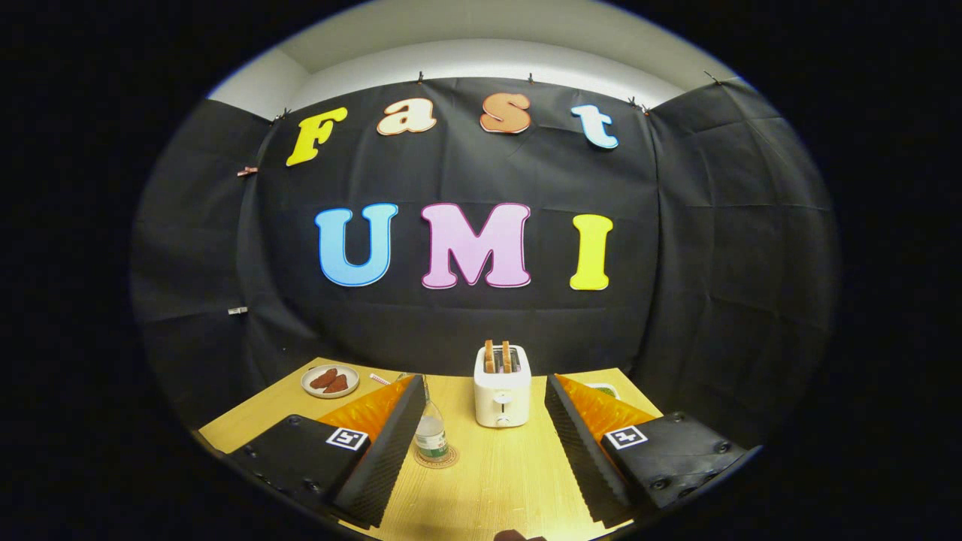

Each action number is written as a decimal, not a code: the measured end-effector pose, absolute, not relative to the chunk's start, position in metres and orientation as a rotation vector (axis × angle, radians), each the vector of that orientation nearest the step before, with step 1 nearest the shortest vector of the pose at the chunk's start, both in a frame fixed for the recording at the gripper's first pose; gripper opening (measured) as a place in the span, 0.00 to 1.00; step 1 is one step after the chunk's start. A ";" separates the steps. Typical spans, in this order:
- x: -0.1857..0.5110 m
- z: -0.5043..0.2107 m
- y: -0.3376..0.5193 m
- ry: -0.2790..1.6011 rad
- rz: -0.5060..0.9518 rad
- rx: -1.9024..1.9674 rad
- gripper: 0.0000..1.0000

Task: Take the bottle from table, then pour the juice into the cup, finally place the bottle on the coaster

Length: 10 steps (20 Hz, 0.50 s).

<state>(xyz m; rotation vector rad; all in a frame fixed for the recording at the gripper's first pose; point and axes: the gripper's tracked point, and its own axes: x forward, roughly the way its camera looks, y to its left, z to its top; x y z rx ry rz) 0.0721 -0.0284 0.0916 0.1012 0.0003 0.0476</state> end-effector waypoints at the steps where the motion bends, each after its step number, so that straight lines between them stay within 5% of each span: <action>1: 0.065 0.089 -0.033 -0.001 0.038 0.094 0.98; 10: 0.039 0.074 -0.051 0.031 -0.006 0.084 0.98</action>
